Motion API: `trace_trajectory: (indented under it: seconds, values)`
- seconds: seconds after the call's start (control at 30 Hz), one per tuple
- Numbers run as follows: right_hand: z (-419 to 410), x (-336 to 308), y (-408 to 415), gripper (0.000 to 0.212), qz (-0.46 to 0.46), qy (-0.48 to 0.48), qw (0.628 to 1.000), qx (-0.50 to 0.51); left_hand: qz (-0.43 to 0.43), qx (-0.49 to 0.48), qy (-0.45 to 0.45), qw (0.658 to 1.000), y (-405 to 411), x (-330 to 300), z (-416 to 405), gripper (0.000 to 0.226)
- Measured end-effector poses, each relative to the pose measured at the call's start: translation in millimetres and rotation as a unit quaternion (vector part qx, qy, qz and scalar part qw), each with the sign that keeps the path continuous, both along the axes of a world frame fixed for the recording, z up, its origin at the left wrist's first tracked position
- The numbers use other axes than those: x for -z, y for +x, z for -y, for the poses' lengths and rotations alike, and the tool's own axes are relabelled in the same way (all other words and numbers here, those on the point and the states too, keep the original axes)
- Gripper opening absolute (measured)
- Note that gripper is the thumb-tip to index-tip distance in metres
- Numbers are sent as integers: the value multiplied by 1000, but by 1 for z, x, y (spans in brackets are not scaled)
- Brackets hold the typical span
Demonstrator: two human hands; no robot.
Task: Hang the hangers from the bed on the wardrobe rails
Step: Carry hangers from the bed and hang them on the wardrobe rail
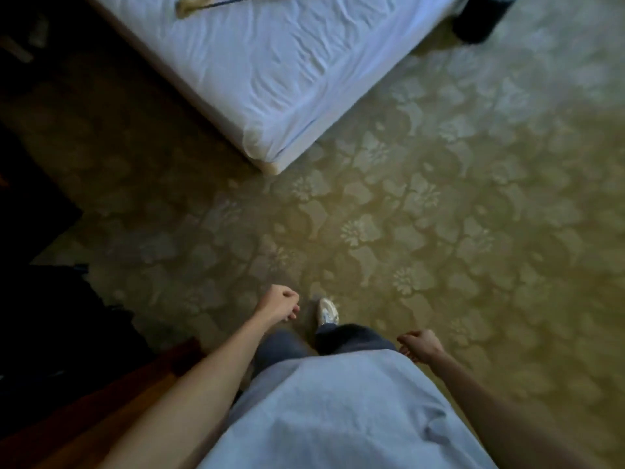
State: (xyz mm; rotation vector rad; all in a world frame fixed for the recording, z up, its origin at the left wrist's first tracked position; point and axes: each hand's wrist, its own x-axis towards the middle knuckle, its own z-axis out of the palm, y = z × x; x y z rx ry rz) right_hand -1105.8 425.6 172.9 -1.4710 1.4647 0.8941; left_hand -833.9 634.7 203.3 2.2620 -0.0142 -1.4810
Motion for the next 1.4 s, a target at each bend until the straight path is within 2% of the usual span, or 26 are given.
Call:
trace_trajectory:
  seconds: [0.1,0.23,0.37,0.5,0.63,0.73,0.87,0.97,1.07,1.23,1.4]
  values:
    - [23,1,25,28,23,0,998,51,29,40,31,998,23,7,21,19]
    - [67,-10,112,25,115,-4,989,90,36,32,67,997,58,18,34,24]
    - [128,-23,218,17,194,-14,979,66,5,35,98,995,99,25,52,23]
    - [199,-23,312,20,226,-18,973,54,-5,10,111,994,157,36,92,23]
    - [268,-20,361,23,183,-24,982,48,8,-17,112,994,223,36,162,30]
    - [316,-15,365,21,141,-40,987,64,7,-34,91,995,268,32,245,29]
    - [375,-14,334,20,77,-53,986,140,6,15,36,999,315,19,379,24]
    - [421,-14,306,21,31,-37,972,228,-4,56,-12,998,342,5,490,21]
    - [468,-15,287,19,-23,-16,963,268,-5,101,-51,994,361,-2,591,17]
    - [583,-19,311,26,-65,-6,967,246,6,122,-65,990,398,3,728,17]
    - [713,-17,404,25,4,-27,985,172,16,82,-31,996,441,-3,784,19]
